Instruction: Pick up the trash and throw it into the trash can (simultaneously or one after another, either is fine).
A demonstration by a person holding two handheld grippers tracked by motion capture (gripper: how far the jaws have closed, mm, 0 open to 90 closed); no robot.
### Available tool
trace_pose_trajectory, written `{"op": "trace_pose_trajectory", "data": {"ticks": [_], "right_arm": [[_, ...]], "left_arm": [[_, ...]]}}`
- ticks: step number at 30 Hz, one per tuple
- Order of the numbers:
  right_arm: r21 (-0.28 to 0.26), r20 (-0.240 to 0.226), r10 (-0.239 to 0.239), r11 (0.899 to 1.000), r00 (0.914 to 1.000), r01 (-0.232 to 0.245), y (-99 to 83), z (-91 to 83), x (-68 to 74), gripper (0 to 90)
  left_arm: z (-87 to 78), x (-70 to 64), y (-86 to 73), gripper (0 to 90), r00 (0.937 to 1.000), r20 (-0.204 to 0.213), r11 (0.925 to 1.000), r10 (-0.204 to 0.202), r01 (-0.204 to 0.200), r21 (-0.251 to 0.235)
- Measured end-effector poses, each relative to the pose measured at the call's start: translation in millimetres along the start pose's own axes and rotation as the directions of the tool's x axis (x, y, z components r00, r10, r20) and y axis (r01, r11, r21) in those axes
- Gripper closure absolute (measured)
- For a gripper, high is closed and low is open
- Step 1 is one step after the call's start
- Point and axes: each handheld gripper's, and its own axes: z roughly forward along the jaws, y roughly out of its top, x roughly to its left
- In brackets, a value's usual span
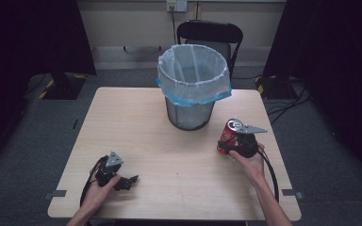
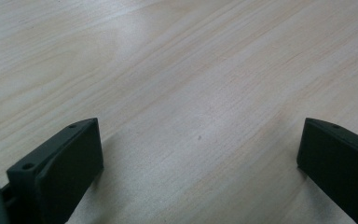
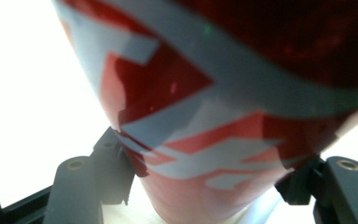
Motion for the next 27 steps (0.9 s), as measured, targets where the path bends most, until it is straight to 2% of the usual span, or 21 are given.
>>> {"op": "trace_pose_trajectory", "data": {"ticks": [13,21,27], "right_arm": [[-0.057,-0.066,0.021,0.998,0.9976,-0.025,11.3,-22.6,6.7,34.4],[-0.087,-0.117,-0.002,0.996,0.9931,-0.008,21.5,-32.0,18.2,34.4],[-0.112,-0.16,-0.036,0.994,0.9864,0.018,32.2,-37.8,31.0,34.4]], "left_arm": [[0.0,0.0,0.0,0.0,1.0,0.002,1.0,0.0,0.0,0.0],[0.0,0.1,0.0,0.0,1.0,0.0,1.0,0.001,-0.001,0.0],[0.0,0.1,0.0,0.0,1.0,0.001,1.0,0.0,0.0,0.0]]}}
